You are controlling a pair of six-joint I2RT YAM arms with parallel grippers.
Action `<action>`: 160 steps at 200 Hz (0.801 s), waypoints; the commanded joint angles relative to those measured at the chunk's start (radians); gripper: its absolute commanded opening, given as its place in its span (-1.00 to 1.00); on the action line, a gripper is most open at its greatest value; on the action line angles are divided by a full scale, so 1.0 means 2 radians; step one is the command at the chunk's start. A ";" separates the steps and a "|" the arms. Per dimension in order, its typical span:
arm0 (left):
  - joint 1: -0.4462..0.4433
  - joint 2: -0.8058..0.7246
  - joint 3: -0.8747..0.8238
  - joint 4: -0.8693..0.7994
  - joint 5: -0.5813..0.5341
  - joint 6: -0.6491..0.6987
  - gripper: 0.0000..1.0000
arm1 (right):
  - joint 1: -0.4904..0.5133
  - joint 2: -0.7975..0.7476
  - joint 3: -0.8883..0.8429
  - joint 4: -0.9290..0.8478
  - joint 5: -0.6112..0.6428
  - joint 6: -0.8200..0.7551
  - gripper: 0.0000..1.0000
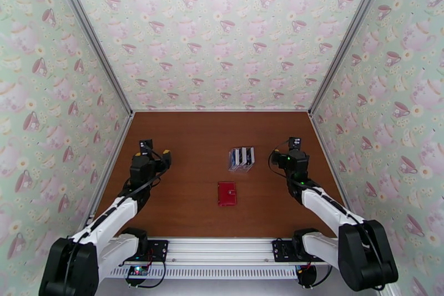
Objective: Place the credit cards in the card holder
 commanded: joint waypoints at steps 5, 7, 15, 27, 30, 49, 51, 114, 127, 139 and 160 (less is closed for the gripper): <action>0.016 0.029 -0.010 0.077 0.042 0.024 1.00 | -0.004 0.024 -0.014 0.087 -0.023 -0.023 1.00; 0.018 0.032 -0.010 0.082 0.046 0.023 1.00 | -0.005 0.028 -0.014 0.091 -0.025 -0.024 1.00; 0.028 0.047 -0.010 0.097 0.058 0.026 1.00 | -0.007 0.040 -0.014 0.101 -0.034 -0.023 1.00; 0.039 0.071 -0.009 0.119 0.064 0.029 1.00 | -0.008 0.062 -0.019 0.132 -0.044 -0.026 1.00; 0.041 0.077 -0.010 0.126 0.066 0.030 1.00 | -0.009 0.068 -0.020 0.140 -0.047 -0.027 1.00; 0.054 0.113 -0.014 0.177 0.079 0.038 1.00 | -0.010 0.078 -0.022 0.162 -0.055 -0.033 1.00; 0.056 0.117 -0.015 0.184 0.083 0.038 1.00 | -0.011 0.079 -0.022 0.164 -0.056 -0.033 1.00; 0.075 0.207 -0.004 0.259 0.143 0.041 1.00 | -0.049 0.130 -0.046 0.285 -0.110 -0.014 1.00; 0.078 0.232 0.002 0.271 0.146 0.041 1.00 | -0.055 0.152 -0.041 0.295 -0.127 -0.012 1.00; 0.077 0.237 0.006 0.264 0.145 0.043 1.00 | -0.055 0.166 -0.042 0.310 -0.134 -0.012 1.00; 0.077 0.237 0.007 0.262 0.143 0.044 1.00 | -0.058 0.176 -0.028 0.290 -0.146 -0.014 1.00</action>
